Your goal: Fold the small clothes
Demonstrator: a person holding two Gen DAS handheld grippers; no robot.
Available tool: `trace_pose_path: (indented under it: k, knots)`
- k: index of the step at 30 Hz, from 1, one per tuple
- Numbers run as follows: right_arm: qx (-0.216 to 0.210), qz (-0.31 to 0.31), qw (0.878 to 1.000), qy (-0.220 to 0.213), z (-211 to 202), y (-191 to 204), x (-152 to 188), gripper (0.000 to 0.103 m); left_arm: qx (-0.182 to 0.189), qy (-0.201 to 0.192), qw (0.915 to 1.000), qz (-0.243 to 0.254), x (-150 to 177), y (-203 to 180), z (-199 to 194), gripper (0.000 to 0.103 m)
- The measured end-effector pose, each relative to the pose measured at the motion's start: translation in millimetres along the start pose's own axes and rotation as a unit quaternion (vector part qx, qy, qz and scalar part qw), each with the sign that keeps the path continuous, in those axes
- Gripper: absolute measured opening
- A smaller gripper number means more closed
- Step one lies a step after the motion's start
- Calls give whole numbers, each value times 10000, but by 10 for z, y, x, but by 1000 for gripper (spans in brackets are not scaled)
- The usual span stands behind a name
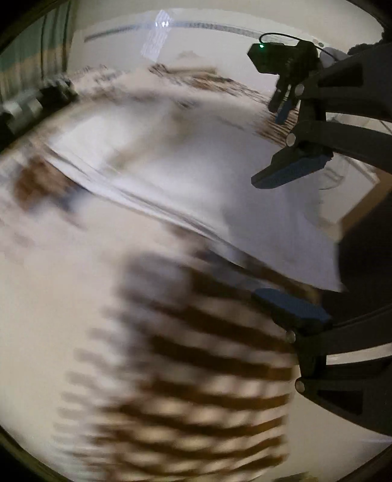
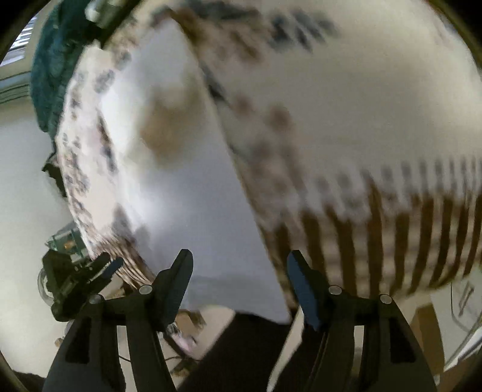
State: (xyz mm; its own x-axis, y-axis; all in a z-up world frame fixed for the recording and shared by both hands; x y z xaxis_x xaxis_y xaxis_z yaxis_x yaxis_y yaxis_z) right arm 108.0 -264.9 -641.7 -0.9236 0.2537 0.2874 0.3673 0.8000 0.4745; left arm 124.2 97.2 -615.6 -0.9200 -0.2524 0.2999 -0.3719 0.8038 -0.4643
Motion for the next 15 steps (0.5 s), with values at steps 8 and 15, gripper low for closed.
trace_pose_path:
  k: [8, 15]
  knots:
    - [-438, 67, 9979, 482, 756, -163, 391, 67, -368, 355, 9972, 541, 422, -23, 616, 63]
    - [-827, 346, 9952, 400, 1083, -73, 517, 7, -150, -31, 9978, 637, 502, -214, 394, 7]
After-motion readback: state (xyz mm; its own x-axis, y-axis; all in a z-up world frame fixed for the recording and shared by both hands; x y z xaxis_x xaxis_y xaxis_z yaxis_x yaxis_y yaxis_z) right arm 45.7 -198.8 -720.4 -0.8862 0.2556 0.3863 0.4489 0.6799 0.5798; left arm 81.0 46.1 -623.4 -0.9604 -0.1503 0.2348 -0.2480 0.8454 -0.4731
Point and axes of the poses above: each gripper's, at about its wrist camera, not at the fingertips, and z roughly the way its jaws point, y to its left, x to its underside, the point moved 5 cm from there along z, roughly the way its jaws point, and after that the axes turned 6 degrees about -z, right-handed, at the moved point
